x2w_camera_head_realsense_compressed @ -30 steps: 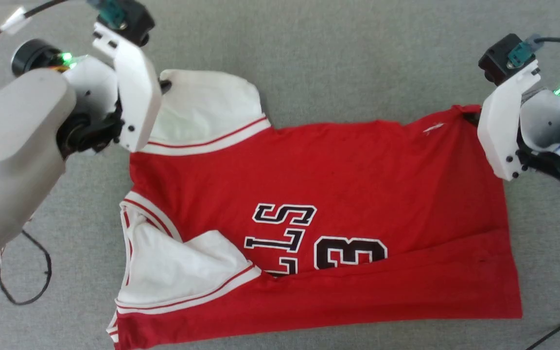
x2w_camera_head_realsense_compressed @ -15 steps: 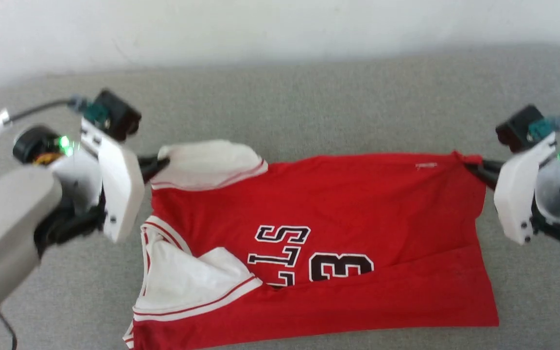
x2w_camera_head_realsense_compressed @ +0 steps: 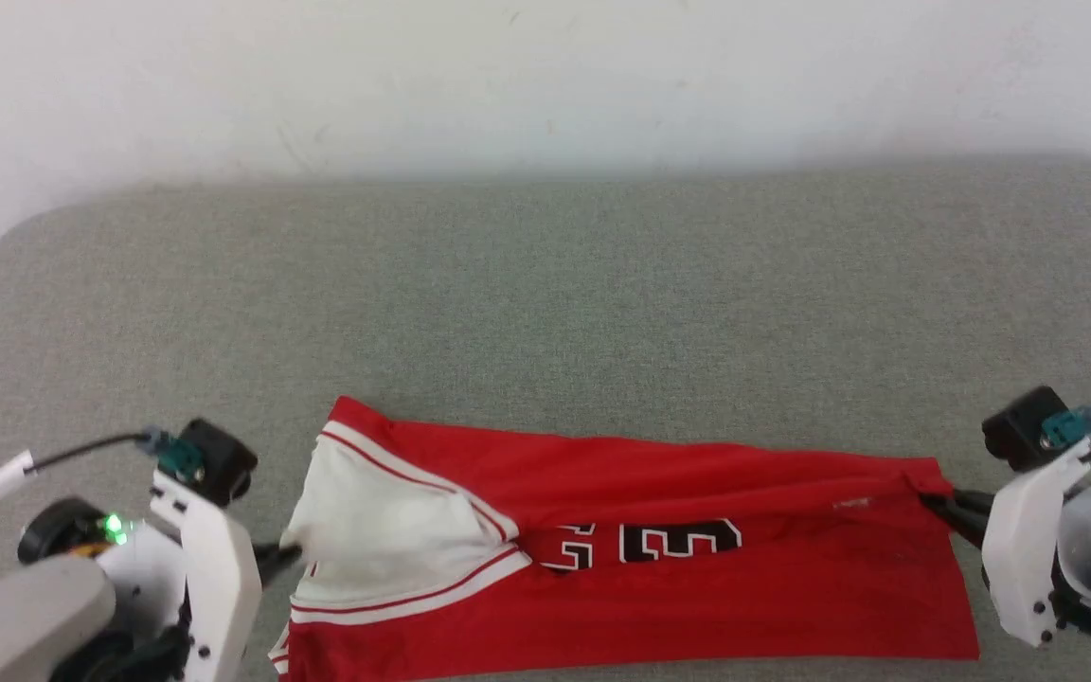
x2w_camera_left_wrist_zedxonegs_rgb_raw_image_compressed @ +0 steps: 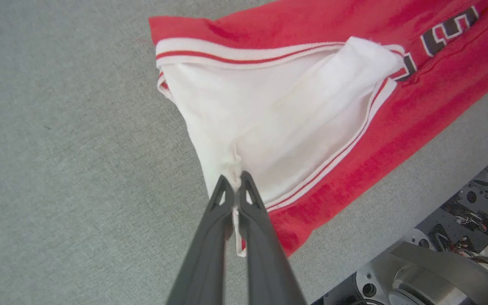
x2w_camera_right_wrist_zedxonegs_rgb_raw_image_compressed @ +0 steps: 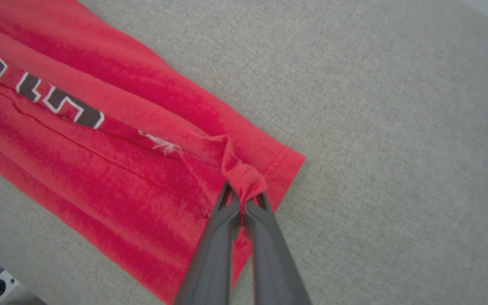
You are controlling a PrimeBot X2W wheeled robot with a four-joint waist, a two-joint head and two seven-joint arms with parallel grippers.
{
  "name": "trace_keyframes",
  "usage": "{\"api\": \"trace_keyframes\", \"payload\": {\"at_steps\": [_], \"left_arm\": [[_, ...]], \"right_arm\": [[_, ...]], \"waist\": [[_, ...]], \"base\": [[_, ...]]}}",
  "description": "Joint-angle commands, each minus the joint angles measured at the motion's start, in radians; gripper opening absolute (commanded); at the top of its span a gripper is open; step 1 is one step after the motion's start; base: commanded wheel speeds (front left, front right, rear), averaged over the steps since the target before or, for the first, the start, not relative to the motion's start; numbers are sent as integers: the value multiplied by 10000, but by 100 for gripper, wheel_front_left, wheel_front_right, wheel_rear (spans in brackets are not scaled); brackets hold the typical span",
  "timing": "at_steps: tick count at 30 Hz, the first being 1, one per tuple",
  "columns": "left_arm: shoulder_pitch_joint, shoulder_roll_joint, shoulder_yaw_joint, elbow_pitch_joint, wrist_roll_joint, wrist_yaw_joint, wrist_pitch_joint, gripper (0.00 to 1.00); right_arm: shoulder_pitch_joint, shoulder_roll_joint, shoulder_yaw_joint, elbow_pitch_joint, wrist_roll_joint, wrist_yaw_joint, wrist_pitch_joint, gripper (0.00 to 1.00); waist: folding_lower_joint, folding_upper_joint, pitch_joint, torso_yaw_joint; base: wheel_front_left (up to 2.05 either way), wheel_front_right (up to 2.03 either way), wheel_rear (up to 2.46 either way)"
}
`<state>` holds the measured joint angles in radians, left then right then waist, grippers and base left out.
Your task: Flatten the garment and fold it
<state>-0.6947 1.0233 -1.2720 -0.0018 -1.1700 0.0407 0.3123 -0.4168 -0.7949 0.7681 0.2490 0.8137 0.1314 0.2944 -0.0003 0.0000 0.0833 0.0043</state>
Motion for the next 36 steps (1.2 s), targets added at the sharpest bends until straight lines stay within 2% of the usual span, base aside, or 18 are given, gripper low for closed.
{"api": "trace_keyframes", "payload": {"at_steps": [1,4,12,13,14,15,19,23,26,29,31,33,36], "left_arm": [[203,-5,-44,7,-2,63,-9,0],[721,-208,-55,134,-70,85,-46,0],[1396,-1178,-63,1263,-247,-17,-296,0],[1406,-1240,-30,1410,-192,20,-456,0],[1414,-1280,19,1517,-153,51,-627,82],[1443,-1296,115,1570,-177,79,-847,100],[1482,-1166,731,1444,50,500,-2353,100],[1487,-1170,1330,1267,720,1479,-4150,100],[1606,-1361,1864,1080,1094,2380,-5334,100],[1903,-1693,2755,836,1533,3330,-5709,100],[2194,-2071,3829,513,2260,3922,-5730,100],[2722,-2517,4926,202,3179,4388,-5734,100],[3653,-3267,6436,-139,4610,4831,-5737,100]], "right_arm": [[194,21,-96,9,-4,-7,26,0],[677,135,-308,95,-58,-7,203,0],[1201,721,-403,702,-437,-7,698,0],[1192,797,-493,723,-431,-7,673,10],[1174,824,-567,700,-458,-7,660,100],[1141,808,-603,616,-514,-7,629,100],[1025,515,-948,-123,-535,-7,720,100],[900,34,-1585,-1289,-456,-7,1148,100],[818,-336,-2136,-2041,-355,-7,1695,100],[706,-659,-2572,-2424,-351,-7,2385,100],[668,-780,-2752,-2508,-262,-7,2936,100],[607,-1033,-2659,-2492,-483,-7,3482,100],[615,-1002,-2555,-2181,-227,-7,4205,100]], "waist": [[3,0,38,2],[3,0,205,16],[3,0,491,13],[3,0,452,3],[3,0,395,-4],[3,0,307,-21],[3,0,-47,-74],[3,0,-210,-82],[3,0,-225,-57],[3,0,-138,-28],[3,0,-29,6],[3,0,101,57],[3,0,265,136]], "base": [[0,0,0],[0,0,0],[0,0,0],[0,0,0],[0,0,0],[0,0,0],[0,0,0],[0,0,0],[0,0,0],[0,0,0],[0,0,0],[0,0,0],[0,0,0]]}}
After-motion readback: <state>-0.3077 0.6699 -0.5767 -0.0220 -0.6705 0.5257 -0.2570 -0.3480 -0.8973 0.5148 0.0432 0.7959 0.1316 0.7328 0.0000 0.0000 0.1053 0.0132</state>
